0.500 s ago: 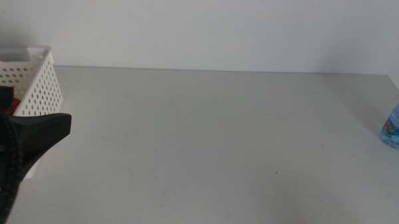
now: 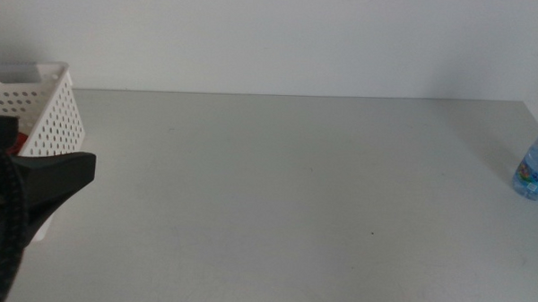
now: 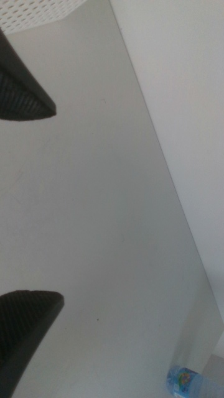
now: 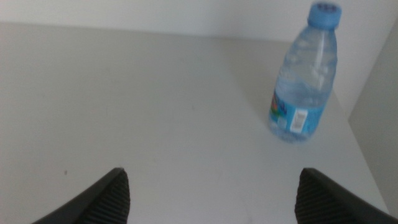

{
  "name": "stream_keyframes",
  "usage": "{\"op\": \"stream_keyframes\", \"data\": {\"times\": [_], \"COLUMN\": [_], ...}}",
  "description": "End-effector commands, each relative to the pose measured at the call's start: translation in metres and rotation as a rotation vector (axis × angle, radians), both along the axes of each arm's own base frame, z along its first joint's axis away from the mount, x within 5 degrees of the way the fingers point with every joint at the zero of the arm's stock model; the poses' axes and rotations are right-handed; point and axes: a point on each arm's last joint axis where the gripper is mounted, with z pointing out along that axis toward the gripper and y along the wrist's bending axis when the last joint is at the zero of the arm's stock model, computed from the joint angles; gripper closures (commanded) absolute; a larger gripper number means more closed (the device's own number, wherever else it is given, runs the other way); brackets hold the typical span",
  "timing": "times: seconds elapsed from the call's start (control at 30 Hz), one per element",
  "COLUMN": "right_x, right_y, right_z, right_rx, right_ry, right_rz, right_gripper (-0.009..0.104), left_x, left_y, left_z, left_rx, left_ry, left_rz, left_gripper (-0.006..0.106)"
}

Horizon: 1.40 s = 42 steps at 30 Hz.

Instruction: Use arms to grab the bottles and put them into the dustbin to the left of the table.

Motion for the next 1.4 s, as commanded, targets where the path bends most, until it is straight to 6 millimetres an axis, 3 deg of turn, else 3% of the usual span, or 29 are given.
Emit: {"op": "stream_keyframes", "data": {"times": [0.0, 0.17, 0.47, 0.67, 0.93, 1.37], "right_x": [0.018, 0.045, 0.082, 0.097, 0.118, 0.182], "right_y": [0.002, 0.005, 0.009, -0.002, -0.028, -0.030], "right_z": [0.016, 0.006, -0.023, -0.040, -0.046, -0.042], "right_rx": [-0.030, -0.002, 0.051, 0.022, -0.100, -0.148], "right_ry": [-0.192, -0.293, -0.288, -0.296, -0.349, -0.388], "right_rz": [0.025, 0.053, 0.073, -0.048, -0.324, -0.351], "right_gripper": [0.026, 0.026, 0.026, 0.026, 0.026, 0.026], "left_x": [0.001, 0.001, 0.001, 0.001, 0.001, 0.001], "left_y": [0.000, 0.000, 0.000, 0.000, 0.000, 0.000], "left_z": [0.014, 0.014, 0.014, 0.014, 0.014, 0.014], "left_rx": [-0.062, -0.062, -0.062, -0.062, -0.062, -0.062], "left_ry": [-0.078, -0.078, -0.078, -0.078, -0.078, -0.078], "left_rz": [0.016, 0.016, 0.016, 0.016, 0.016, 0.016], "left_gripper": [0.007, 0.007, 0.007, 0.007, 0.007, 0.007]}}
